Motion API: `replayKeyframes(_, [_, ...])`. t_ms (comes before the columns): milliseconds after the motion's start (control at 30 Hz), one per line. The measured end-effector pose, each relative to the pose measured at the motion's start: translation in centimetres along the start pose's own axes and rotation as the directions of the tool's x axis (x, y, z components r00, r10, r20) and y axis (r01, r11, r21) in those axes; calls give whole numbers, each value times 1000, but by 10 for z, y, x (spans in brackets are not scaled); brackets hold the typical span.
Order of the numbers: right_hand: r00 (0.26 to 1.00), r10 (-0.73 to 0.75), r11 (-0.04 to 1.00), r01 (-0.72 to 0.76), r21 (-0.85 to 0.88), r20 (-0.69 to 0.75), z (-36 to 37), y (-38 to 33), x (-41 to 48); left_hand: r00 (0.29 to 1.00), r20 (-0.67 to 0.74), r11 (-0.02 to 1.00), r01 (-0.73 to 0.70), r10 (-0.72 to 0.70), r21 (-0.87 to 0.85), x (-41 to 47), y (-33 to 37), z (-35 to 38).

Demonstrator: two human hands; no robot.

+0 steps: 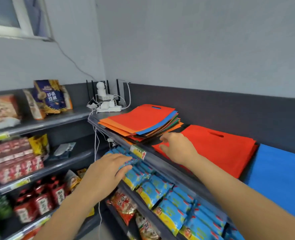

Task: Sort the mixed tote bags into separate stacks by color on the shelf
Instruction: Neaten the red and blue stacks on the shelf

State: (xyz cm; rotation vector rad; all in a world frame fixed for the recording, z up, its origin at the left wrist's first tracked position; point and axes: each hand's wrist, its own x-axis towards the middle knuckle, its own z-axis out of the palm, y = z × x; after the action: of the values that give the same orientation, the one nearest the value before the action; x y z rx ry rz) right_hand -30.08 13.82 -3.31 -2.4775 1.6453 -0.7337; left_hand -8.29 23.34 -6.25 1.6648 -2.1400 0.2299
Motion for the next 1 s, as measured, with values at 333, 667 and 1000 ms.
replayKeyframes(333, [994,-30,999,31,-7,105,47,-10,145,997,-5,995,78,-77,59,90,-86,9])
replayKeyframes(667, [944,32,994,4,-108,328,92,-19,204,995,-32,995,-98,97,-28,186,-152,36])
replayKeyframes(1000, [994,77,995,-81,-57,-80,74,-2,208,950,134,957,-289,284,21,286,-202,63])
